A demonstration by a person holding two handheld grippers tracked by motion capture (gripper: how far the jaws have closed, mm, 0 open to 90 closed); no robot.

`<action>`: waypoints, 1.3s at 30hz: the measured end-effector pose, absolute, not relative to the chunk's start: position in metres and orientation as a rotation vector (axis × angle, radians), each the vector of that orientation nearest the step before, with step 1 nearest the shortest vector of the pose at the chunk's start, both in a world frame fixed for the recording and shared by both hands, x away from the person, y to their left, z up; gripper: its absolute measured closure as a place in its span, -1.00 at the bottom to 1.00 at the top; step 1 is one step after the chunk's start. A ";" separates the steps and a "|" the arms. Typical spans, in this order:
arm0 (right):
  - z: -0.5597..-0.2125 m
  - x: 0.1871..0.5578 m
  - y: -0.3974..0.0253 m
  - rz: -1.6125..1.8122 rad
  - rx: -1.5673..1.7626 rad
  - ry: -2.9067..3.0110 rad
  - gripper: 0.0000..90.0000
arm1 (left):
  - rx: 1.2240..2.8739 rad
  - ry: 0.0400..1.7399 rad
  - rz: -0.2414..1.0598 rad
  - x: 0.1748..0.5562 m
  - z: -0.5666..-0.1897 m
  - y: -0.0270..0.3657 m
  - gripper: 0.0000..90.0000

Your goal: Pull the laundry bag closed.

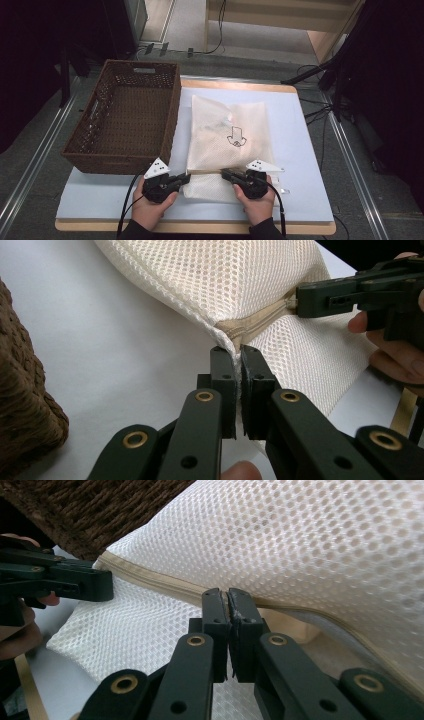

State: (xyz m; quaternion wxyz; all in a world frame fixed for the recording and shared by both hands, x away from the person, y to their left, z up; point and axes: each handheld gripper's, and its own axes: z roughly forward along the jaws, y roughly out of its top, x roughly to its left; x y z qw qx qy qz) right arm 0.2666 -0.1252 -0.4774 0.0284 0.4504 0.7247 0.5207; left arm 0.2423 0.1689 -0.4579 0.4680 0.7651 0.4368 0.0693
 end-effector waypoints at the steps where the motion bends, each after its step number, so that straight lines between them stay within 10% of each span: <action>1: -0.477 0.266 -0.126 1.606 1.394 2.234 0.95 | 1.878 1.073 0.171 0.242 -0.458 0.169 0.92; 39: -0.476 0.261 -0.182 1.543 1.505 2.105 0.95 | 1.883 1.076 0.174 0.243 -0.460 0.170 0.92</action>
